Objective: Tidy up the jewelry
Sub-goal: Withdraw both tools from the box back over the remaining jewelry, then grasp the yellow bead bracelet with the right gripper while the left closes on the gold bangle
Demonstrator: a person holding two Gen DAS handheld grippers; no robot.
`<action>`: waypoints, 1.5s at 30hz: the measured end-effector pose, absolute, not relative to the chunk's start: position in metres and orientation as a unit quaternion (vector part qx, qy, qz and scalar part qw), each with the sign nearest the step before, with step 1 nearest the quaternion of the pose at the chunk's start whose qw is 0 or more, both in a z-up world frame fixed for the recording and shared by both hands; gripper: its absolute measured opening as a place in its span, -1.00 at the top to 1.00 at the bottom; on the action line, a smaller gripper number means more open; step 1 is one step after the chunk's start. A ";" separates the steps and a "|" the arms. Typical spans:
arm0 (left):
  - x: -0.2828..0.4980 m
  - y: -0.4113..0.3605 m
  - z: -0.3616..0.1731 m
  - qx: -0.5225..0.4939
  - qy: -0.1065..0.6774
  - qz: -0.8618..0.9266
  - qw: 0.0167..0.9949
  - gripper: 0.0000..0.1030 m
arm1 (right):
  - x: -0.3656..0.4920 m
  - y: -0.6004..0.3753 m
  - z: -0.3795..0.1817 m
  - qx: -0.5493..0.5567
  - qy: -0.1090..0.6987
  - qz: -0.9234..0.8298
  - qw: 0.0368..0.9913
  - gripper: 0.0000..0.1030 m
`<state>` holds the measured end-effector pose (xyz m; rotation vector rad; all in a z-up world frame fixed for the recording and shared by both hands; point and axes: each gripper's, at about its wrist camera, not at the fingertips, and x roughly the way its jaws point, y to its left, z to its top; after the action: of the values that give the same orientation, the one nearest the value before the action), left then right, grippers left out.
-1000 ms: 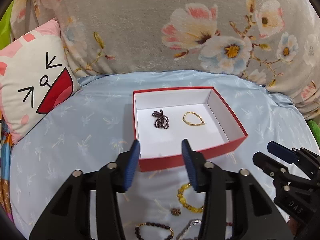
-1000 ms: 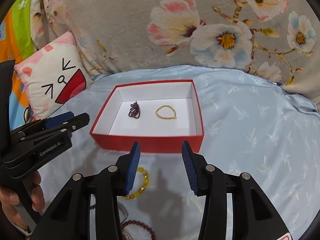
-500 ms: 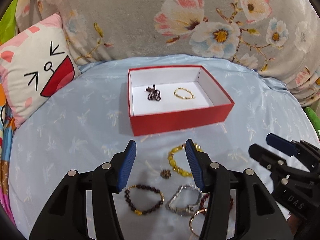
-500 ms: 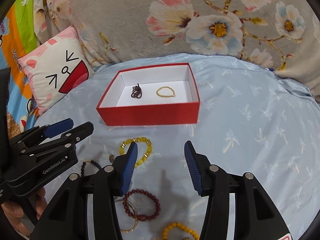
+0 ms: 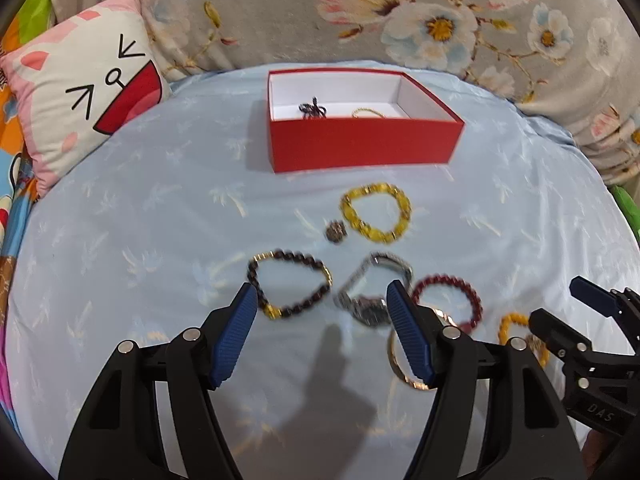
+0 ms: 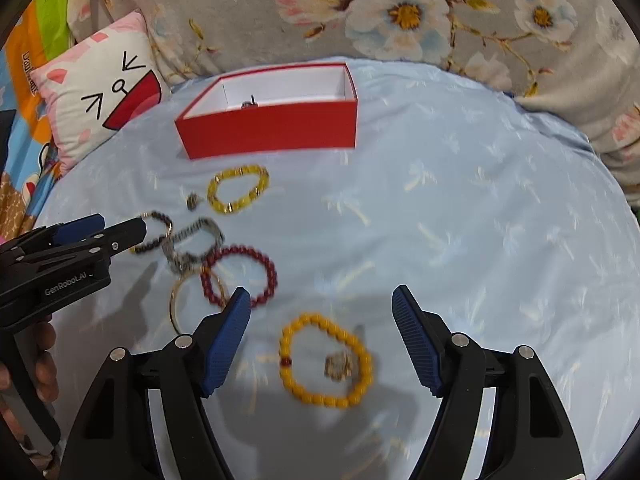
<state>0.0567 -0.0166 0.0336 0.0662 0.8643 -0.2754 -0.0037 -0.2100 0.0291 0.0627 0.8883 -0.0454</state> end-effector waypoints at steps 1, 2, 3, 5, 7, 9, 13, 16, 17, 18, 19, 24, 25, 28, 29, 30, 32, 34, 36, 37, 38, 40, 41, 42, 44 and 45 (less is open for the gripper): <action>0.053 -0.016 0.031 0.031 0.421 -0.134 0.897 -0.24 | -0.007 -0.211 0.026 0.034 0.434 -0.023 0.900 -0.36; 0.050 -0.017 0.029 0.029 0.423 -0.135 0.895 -0.24 | -0.010 -0.213 0.021 0.040 0.439 -0.025 0.897 -0.36; 0.046 -0.016 0.027 0.027 0.425 -0.135 0.895 -0.24 | -0.012 -0.214 0.018 0.044 0.442 -0.027 0.895 -0.36; 0.041 -0.013 0.022 0.023 0.430 -0.131 0.893 -0.24 | -0.017 -0.218 0.012 0.051 0.449 -0.030 0.892 -0.36; 0.037 -0.010 0.018 0.017 0.436 -0.128 0.891 -0.24 | -0.019 -0.221 0.006 0.053 0.455 -0.034 0.888 -0.33; 0.034 -0.007 0.015 0.014 0.440 -0.126 0.889 -0.24 | -0.022 -0.225 0.002 0.063 0.461 -0.036 0.885 -0.31; 0.028 -0.006 0.012 0.011 0.446 -0.126 0.886 -0.24 | -0.028 -0.232 -0.001 0.074 0.462 -0.040 0.883 -0.29; 0.024 -0.010 0.010 0.015 0.446 -0.130 0.885 -0.24 | -0.029 -0.235 -0.001 0.083 0.461 -0.038 0.883 -0.13; 0.022 -0.011 0.010 0.016 0.447 -0.132 0.885 -0.24 | -0.029 -0.237 -0.001 0.085 0.461 -0.038 0.883 -0.10; 0.021 -0.013 0.009 0.017 0.447 -0.134 0.884 -0.24 | -0.029 -0.238 -0.001 0.086 0.460 -0.040 0.883 -0.02; 0.021 -0.015 0.009 0.017 0.448 -0.136 0.884 -0.24 | -0.029 -0.239 -0.002 0.087 0.460 -0.040 0.883 0.05; 0.021 -0.026 0.009 0.018 0.447 -0.145 0.883 -0.23 | -0.027 -0.239 -0.007 0.084 0.468 -0.039 0.879 0.27; 0.021 -0.028 0.008 0.019 0.447 -0.147 0.882 -0.23 | -0.027 -0.237 -0.008 0.081 0.468 -0.038 0.879 0.31; 0.023 -0.033 0.006 0.022 0.449 -0.151 0.881 -0.23 | -0.027 -0.236 -0.008 0.078 0.468 -0.033 0.880 0.47; 0.023 -0.035 0.005 0.023 0.449 -0.152 0.881 -0.23 | -0.027 -0.234 -0.008 0.077 0.468 -0.030 0.880 0.50; 0.024 -0.036 0.004 0.024 0.449 -0.153 0.880 -0.23 | -0.028 -0.233 -0.008 0.075 0.468 -0.029 0.880 0.54; 0.025 -0.040 0.003 0.026 0.450 -0.154 0.879 -0.20 | -0.028 -0.231 -0.009 0.067 0.468 -0.029 0.881 0.60; 0.027 -0.043 0.001 0.028 0.451 -0.157 0.878 -0.15 | -0.029 -0.230 -0.009 0.060 0.468 -0.031 0.881 0.79; 0.029 -0.046 -0.002 0.028 0.455 -0.160 0.876 -0.08 | -0.029 -0.233 -0.009 0.068 0.470 -0.028 0.880 0.84; 0.031 -0.048 -0.004 0.027 0.458 -0.162 0.874 -0.03 | -0.028 -0.235 -0.009 0.075 0.471 -0.027 0.879 0.85; 0.031 -0.049 -0.005 0.027 0.457 -0.161 0.874 -0.02 | -0.028 -0.237 -0.009 0.082 0.471 -0.025 0.878 0.85; 0.031 -0.054 -0.005 0.036 0.450 -0.160 0.878 0.01 | -0.028 -0.239 -0.009 0.090 0.472 -0.023 0.877 0.85; 0.031 -0.055 -0.005 0.039 0.448 -0.158 0.879 0.08 | -0.028 -0.239 -0.009 0.093 0.472 -0.022 0.876 0.85; 0.031 -0.055 -0.005 0.042 0.445 -0.156 0.881 0.14 | -0.028 -0.240 -0.008 0.095 0.472 -0.021 0.876 0.85; 0.033 -0.056 -0.005 0.045 0.444 -0.156 0.881 0.37 | -0.028 -0.241 -0.007 0.101 0.471 -0.018 0.876 0.85; 0.033 -0.055 -0.005 0.040 0.446 -0.158 0.880 0.43 | -0.028 -0.241 -0.005 0.104 0.469 -0.016 0.877 0.85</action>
<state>0.0335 -0.0554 -0.0046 0.0839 0.9289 -0.3299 -0.0282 -0.2408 -0.0052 0.2176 0.9794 -0.0340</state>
